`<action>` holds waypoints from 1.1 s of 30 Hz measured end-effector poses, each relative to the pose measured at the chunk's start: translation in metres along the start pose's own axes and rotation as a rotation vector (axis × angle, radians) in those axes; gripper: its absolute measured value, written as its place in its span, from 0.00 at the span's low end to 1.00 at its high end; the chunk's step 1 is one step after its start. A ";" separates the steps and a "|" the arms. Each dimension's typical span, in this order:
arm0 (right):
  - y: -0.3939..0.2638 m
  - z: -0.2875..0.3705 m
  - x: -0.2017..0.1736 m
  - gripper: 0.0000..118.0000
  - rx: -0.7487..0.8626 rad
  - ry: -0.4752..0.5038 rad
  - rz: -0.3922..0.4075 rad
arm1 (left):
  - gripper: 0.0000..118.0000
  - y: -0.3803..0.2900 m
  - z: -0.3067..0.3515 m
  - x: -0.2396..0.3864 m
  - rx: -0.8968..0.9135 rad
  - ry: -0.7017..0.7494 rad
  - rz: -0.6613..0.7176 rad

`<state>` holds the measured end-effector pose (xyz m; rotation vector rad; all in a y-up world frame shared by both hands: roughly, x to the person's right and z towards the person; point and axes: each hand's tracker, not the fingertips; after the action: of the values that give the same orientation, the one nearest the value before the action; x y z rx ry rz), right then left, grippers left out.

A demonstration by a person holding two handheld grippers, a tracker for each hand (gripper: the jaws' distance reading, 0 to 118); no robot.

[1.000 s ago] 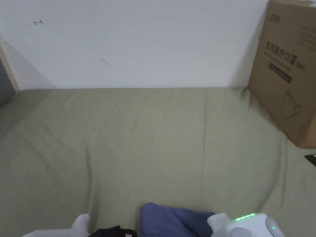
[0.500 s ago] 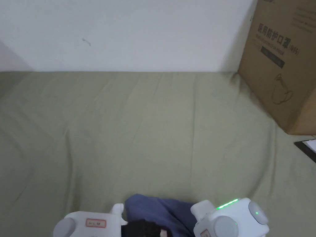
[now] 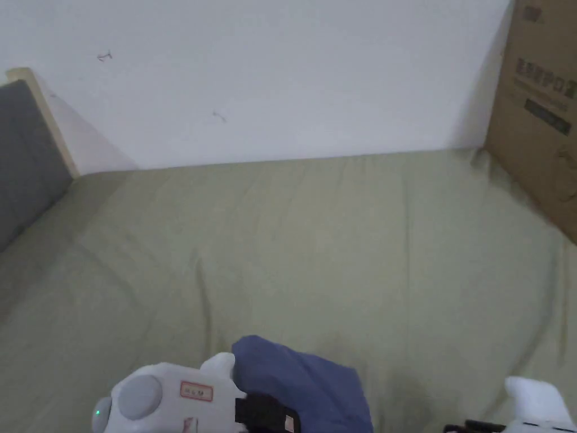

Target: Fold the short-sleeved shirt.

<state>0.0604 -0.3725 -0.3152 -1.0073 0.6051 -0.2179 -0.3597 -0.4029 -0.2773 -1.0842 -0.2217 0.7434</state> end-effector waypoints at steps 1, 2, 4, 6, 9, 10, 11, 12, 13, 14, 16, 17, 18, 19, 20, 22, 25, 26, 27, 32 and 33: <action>-0.006 0.009 -0.002 0.00 0.003 -0.016 0.003 | 0.18 0.003 0.019 -0.011 0.010 0.063 -0.012; -0.012 0.014 -0.005 0.00 0.005 -0.044 0.012 | 0.18 0.006 0.041 -0.025 0.017 0.145 -0.025; -0.024 0.019 -0.010 0.00 0.004 -0.059 0.015 | 0.18 0.012 0.079 -0.058 0.043 0.305 -0.033; -0.035 0.019 -0.016 0.00 -0.039 -0.045 0.023 | 0.18 0.019 0.116 -0.094 0.034 0.468 0.004; -0.044 0.010 -0.029 0.00 -0.164 -0.001 0.018 | 0.18 0.025 0.153 -0.141 -0.021 0.690 -0.019; -0.046 0.008 -0.034 0.00 -0.175 -0.017 0.039 | 0.18 0.027 0.159 -0.152 -0.054 0.760 -0.055; -0.045 0.002 -0.033 0.00 -0.185 -0.036 0.076 | 0.18 0.027 0.164 -0.165 -0.087 0.831 -0.086; -0.045 0.000 -0.039 0.00 -0.186 -0.048 0.107 | 0.18 0.027 0.170 -0.178 -0.101 0.874 -0.084; -0.045 -0.001 -0.043 0.00 -0.184 -0.052 0.118 | 0.20 0.029 0.176 -0.187 -0.115 0.898 -0.077; -0.045 -0.002 -0.047 0.00 -0.184 -0.053 0.122 | 0.28 0.031 0.182 -0.196 -0.105 0.902 -0.045; -0.043 -0.004 -0.050 0.00 -0.187 -0.046 0.115 | 0.62 0.031 0.192 -0.209 -0.073 0.925 -0.039; -0.041 -0.005 -0.052 0.00 -0.187 -0.037 0.105 | 0.87 0.030 0.194 -0.212 -0.048 0.959 -0.055; -0.041 -0.005 -0.053 0.00 -0.188 -0.028 0.094 | 0.95 0.029 0.196 -0.216 -0.035 1.031 -0.091; -0.040 -0.006 -0.054 0.00 -0.189 -0.024 0.088 | 0.97 0.027 0.198 -0.218 -0.030 1.087 -0.116; -0.039 -0.006 -0.055 0.00 -0.188 -0.026 0.090 | 0.97 0.025 0.205 -0.218 -0.017 1.120 -0.136; -0.038 -0.007 -0.057 0.00 -0.180 -0.046 0.111 | 0.97 0.024 0.216 -0.215 0.033 1.157 -0.157; -0.036 -0.005 -0.055 0.00 -0.166 -0.077 0.137 | 0.97 0.016 0.232 -0.203 0.139 1.224 -0.113; -0.035 -0.004 -0.054 0.00 -0.165 -0.080 0.138 | 0.97 0.011 0.235 -0.198 0.175 1.212 -0.101; -0.035 -0.002 -0.054 0.00 -0.161 -0.083 0.136 | 0.97 0.006 0.236 -0.192 0.198 1.181 -0.088; -0.031 0.007 -0.052 0.00 -0.147 -0.076 0.090 | 0.26 -0.017 0.219 -0.143 0.260 0.901 -0.097; -0.030 0.011 -0.052 0.00 -0.138 -0.073 0.088 | 0.00 -0.025 0.210 -0.127 0.293 0.848 -0.093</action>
<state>0.0270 -0.3575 -0.2660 -1.1138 0.6025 -0.0624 -0.5494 -0.3402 -0.1336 -1.0120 0.5414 0.1762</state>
